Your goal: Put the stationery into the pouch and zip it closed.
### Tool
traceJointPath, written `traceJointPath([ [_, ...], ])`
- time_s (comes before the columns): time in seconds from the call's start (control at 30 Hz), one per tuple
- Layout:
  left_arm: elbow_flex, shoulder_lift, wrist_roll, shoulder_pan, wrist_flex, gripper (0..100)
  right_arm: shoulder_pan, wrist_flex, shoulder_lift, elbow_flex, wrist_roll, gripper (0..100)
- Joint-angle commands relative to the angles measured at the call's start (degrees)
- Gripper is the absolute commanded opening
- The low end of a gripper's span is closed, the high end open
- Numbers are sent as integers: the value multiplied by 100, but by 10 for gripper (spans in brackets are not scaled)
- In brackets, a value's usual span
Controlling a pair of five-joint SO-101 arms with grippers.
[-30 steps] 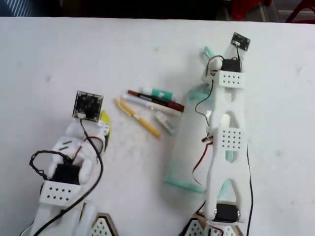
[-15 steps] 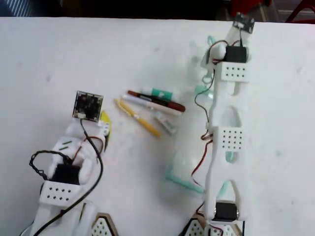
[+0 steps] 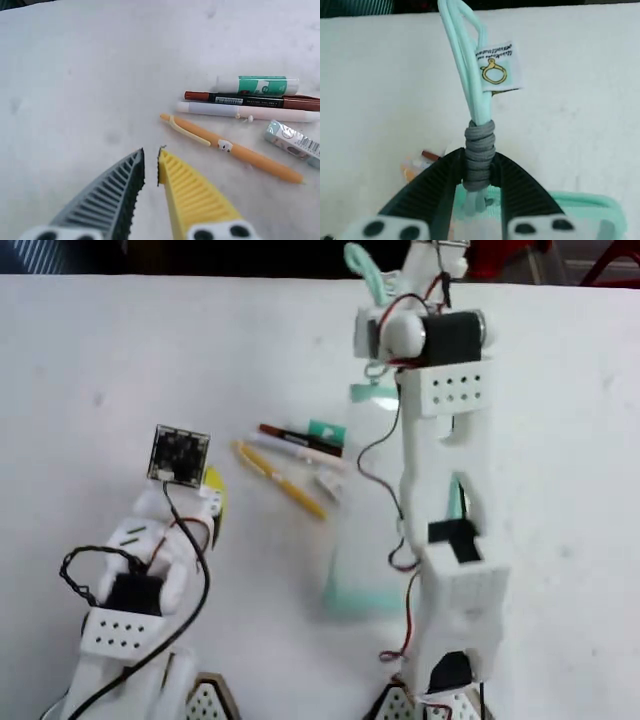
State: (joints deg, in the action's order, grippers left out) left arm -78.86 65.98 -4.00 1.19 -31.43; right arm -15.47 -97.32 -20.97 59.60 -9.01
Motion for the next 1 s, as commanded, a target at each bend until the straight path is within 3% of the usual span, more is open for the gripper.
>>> traceJointPath([
  [0.0, 281, 154, 62, 4, -255, 103, -312, -119, 1868, -1363, 88, 17],
  [0.1, 1029, 154, 62, 268, -1407, 179, -488, 48, 2791, -2215, 308, 17],
  [0.23, 2127, 154, 44, 725, -2954, 203, -488, 127, 3398, -2760, 589, 17],
  [0.37, 3024, 233, -545, 787, -3754, 221, -479, 92, 3433, -2866, 615, 17],
  [0.53, 3833, 1244, -185, 1165, -4290, 330, -488, 127, 3486, -2822, 563, 17],
  [0.7, 3657, 1947, 141, 2598, -4352, 331, -532, 92, 3521, -2813, 563, 17],
  [0.97, 2532, 1974, 1055, 2703, -3015, 334, -690, 84, 4488, -2857, 615, 17],
])
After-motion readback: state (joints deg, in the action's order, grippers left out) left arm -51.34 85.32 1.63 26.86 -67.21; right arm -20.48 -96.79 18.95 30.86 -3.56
